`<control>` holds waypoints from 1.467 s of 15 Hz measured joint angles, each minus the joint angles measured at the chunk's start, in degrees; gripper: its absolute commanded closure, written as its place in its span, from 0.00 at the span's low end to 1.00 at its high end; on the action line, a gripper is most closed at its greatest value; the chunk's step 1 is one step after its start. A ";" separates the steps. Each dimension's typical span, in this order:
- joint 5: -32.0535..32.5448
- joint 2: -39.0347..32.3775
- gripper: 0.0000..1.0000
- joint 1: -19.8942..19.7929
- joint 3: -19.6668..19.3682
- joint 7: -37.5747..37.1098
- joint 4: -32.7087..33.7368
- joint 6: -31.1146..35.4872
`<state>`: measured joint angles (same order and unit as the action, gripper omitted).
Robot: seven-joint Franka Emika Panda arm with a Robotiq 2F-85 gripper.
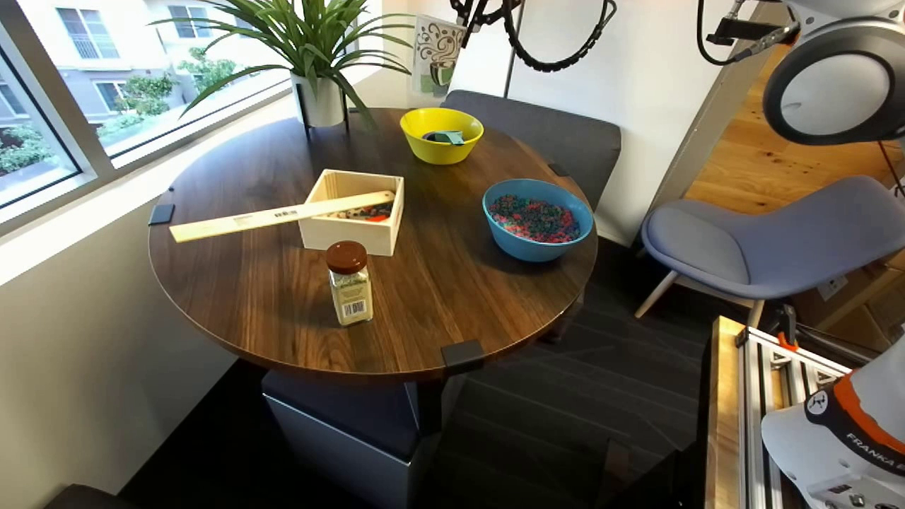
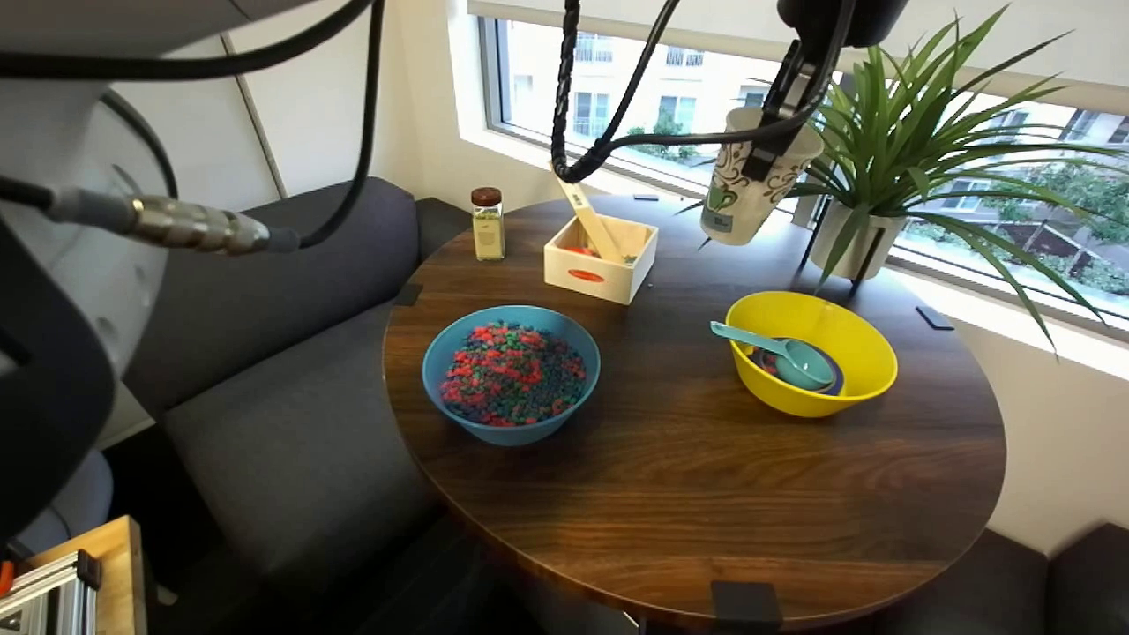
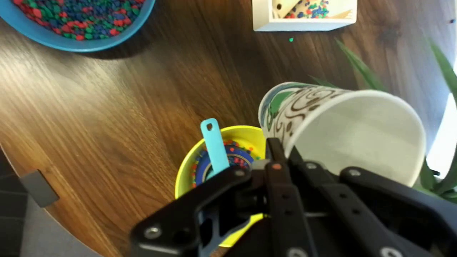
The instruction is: Put the cup.in the yellow bowl
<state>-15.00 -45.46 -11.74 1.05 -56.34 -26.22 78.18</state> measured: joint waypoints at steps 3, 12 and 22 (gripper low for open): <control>-0.80 -0.16 0.99 -0.93 0.26 -2.11 0.00 -1.03; 1.47 -2.94 0.99 -3.00 -2.66 -4.96 0.04 0.81; 2.99 -7.00 0.99 -2.99 -2.88 -3.92 0.07 10.77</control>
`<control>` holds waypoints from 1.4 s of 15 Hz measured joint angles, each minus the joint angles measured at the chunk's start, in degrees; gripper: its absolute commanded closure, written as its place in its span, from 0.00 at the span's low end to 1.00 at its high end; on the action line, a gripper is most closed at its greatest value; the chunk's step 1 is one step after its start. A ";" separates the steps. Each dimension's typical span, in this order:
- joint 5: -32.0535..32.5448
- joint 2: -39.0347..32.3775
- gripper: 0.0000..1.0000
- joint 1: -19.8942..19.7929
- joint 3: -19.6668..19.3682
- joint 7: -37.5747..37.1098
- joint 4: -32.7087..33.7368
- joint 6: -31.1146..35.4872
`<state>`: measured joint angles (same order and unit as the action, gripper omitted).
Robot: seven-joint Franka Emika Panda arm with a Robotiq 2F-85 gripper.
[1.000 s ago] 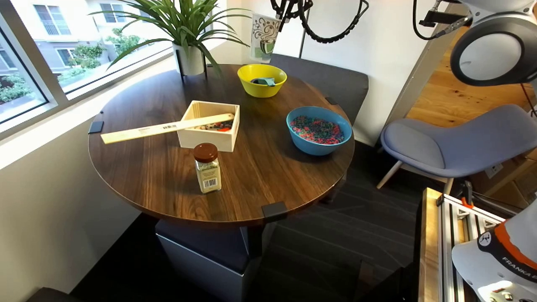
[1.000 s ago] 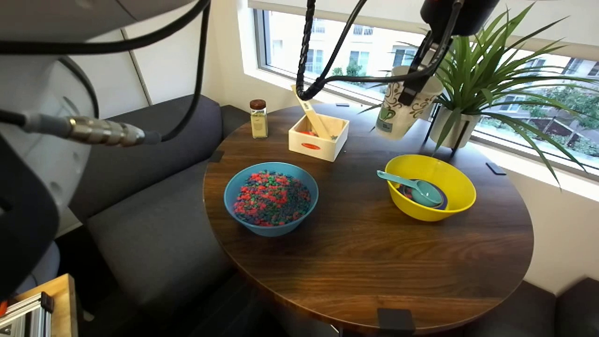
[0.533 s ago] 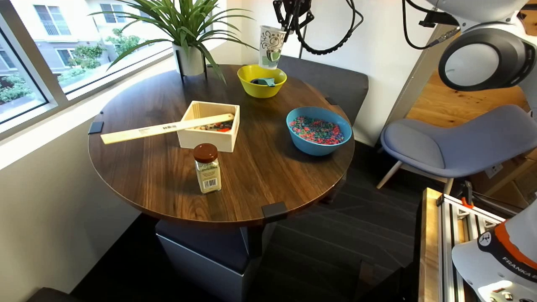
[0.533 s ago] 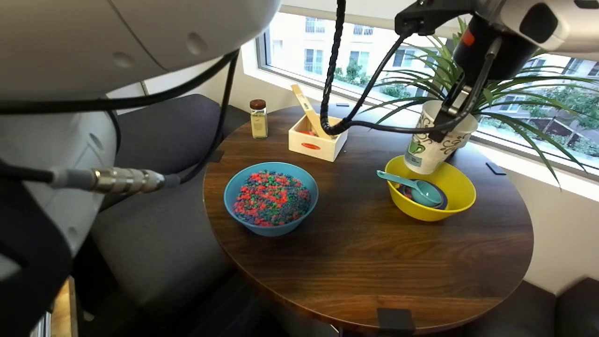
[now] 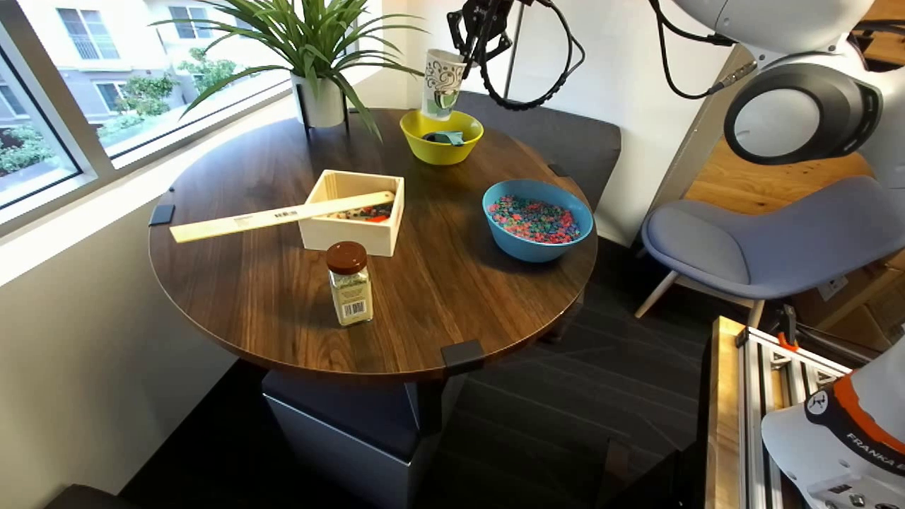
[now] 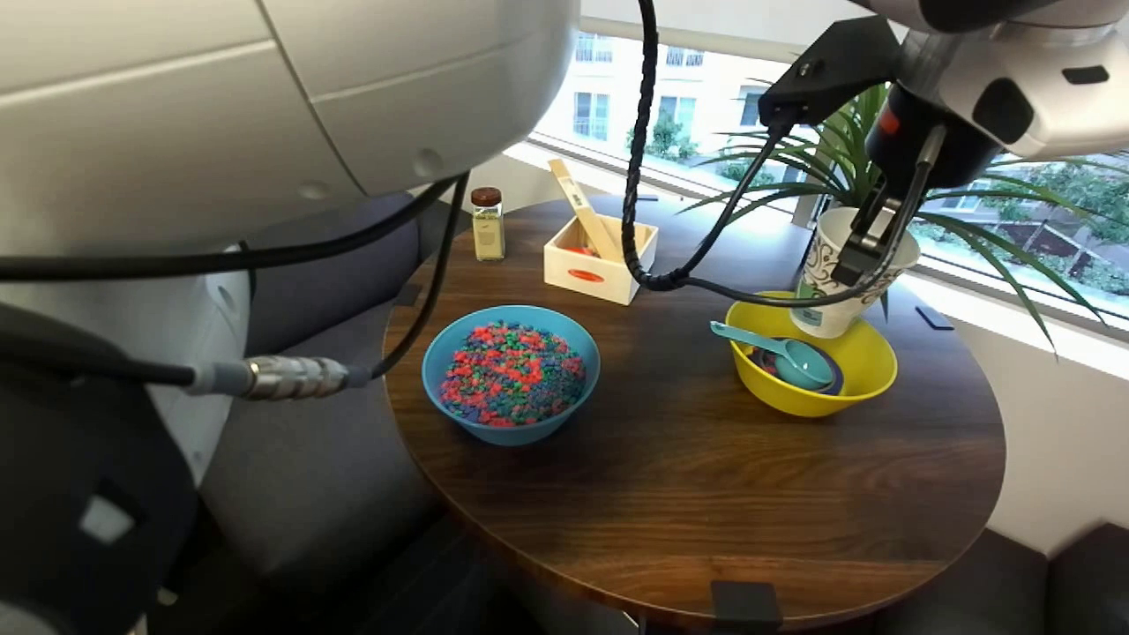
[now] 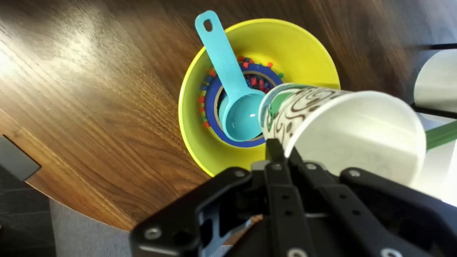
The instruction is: Put the cup.in the yellow bowl
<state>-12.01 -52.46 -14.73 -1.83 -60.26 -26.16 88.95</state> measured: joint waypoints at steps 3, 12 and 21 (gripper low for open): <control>0.00 -1.06 0.99 0.60 0.37 1.76 0.00 0.05; 0.00 -2.95 0.99 1.00 0.87 3.89 -0.01 -2.02; 2.38 -2.05 0.99 0.74 -0.79 1.97 0.09 -6.22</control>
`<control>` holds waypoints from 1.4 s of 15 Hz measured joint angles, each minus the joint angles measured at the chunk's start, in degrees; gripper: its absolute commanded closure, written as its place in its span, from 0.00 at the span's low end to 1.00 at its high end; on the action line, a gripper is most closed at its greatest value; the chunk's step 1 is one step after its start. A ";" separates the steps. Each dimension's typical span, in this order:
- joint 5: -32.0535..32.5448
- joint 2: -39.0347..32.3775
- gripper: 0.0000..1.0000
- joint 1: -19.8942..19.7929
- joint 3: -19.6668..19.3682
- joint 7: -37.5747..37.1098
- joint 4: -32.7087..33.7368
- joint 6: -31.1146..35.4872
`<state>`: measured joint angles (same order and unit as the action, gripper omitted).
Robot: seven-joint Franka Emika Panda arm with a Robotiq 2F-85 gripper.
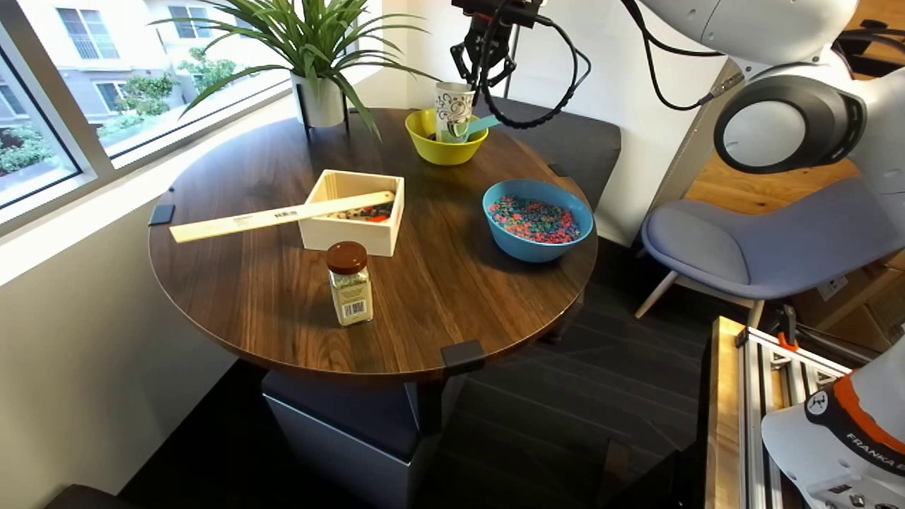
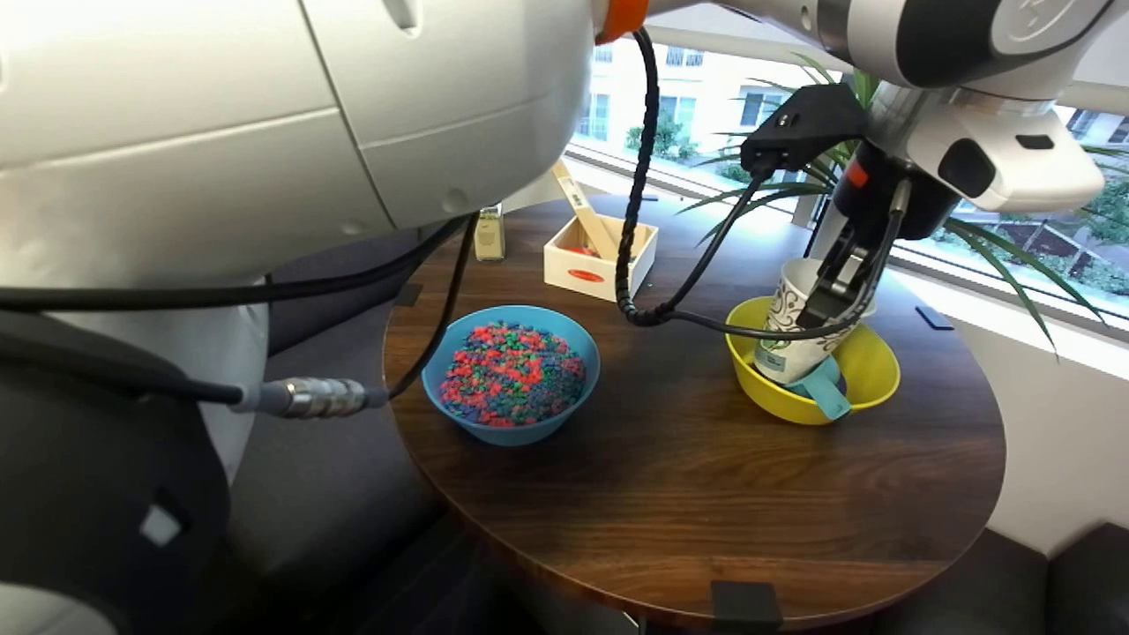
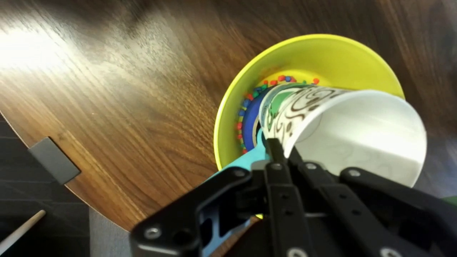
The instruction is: Put the cup.in the yellow bowl
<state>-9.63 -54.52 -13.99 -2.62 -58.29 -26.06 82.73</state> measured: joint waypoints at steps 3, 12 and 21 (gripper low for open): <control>0.00 0.01 0.99 0.28 0.02 0.01 0.01 0.18; 0.07 -0.07 0.27 1.29 0.03 0.04 0.03 0.82; -1.00 4.38 0.00 0.59 1.12 -0.10 0.63 1.40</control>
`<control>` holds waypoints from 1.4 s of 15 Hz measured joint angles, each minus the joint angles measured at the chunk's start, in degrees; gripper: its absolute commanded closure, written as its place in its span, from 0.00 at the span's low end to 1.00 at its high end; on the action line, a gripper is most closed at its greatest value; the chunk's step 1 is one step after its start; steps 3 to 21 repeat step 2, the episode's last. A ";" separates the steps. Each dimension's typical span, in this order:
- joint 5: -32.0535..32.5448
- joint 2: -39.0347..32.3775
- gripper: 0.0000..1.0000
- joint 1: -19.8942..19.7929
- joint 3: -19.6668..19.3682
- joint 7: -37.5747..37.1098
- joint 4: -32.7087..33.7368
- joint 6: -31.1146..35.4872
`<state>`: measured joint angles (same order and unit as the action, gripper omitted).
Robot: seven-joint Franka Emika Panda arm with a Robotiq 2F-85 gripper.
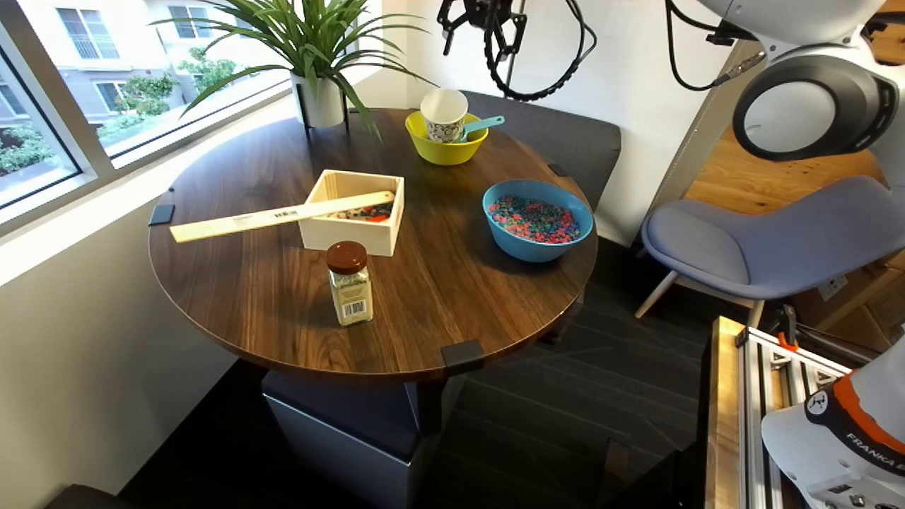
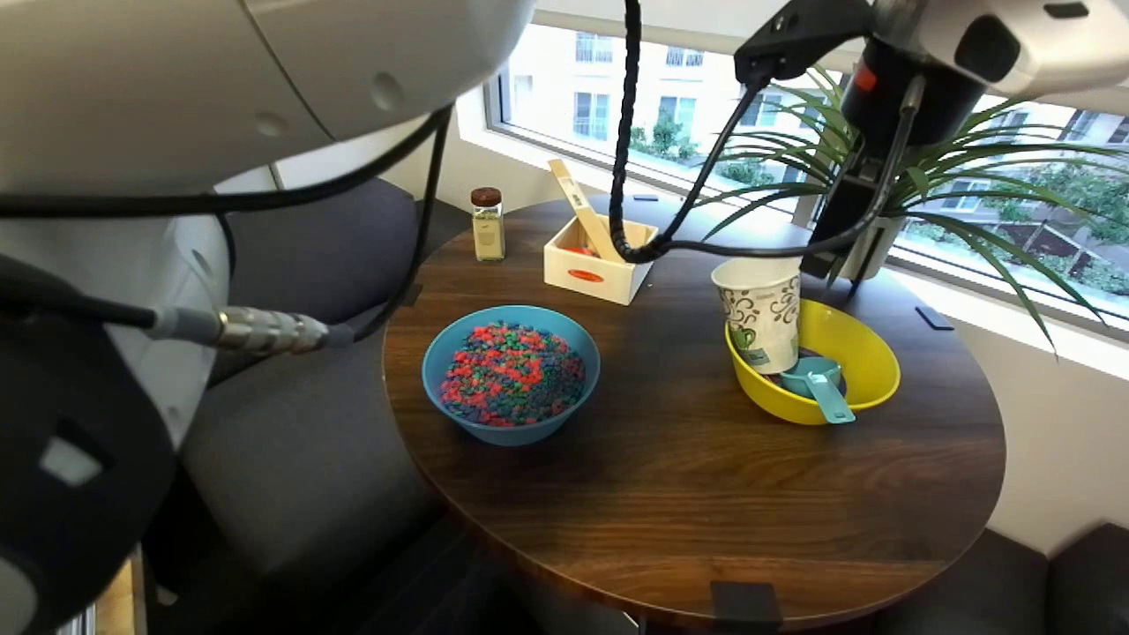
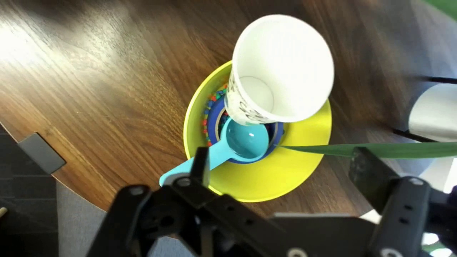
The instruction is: Put the cup.in the yellow bowl
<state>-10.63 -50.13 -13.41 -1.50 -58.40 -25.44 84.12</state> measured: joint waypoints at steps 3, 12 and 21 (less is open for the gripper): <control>-0.86 2.12 0.00 -0.05 0.93 0.58 0.06 0.00; -0.86 2.12 0.00 -0.05 0.93 0.58 0.06 0.00; -0.86 2.12 0.00 -0.05 0.93 0.58 0.06 0.00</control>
